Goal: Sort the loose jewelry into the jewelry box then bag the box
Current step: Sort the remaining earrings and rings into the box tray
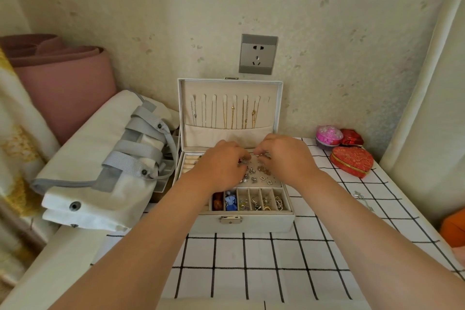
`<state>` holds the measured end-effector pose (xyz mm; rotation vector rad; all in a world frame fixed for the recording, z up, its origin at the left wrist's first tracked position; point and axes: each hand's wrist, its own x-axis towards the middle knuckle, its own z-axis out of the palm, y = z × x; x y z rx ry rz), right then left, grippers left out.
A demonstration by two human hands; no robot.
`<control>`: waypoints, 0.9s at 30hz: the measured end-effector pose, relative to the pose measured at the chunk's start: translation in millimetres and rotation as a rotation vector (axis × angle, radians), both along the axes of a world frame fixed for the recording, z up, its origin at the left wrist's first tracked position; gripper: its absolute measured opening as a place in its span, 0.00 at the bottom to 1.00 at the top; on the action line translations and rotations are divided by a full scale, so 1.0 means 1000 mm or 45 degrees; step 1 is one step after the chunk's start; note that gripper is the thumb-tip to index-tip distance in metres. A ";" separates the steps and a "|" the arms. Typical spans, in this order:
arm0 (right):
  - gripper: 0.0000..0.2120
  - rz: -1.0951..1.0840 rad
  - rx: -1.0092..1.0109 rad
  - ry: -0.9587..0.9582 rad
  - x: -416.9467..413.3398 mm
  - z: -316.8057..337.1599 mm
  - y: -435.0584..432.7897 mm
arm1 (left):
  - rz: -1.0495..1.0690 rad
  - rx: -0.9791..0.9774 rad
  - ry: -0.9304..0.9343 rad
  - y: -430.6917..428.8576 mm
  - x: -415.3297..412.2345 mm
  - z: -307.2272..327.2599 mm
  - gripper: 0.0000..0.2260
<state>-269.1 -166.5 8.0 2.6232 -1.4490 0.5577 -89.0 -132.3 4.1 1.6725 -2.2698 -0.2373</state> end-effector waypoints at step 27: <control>0.10 0.022 0.342 -0.065 -0.007 0.006 -0.007 | -0.018 -0.028 0.014 0.004 0.000 -0.001 0.15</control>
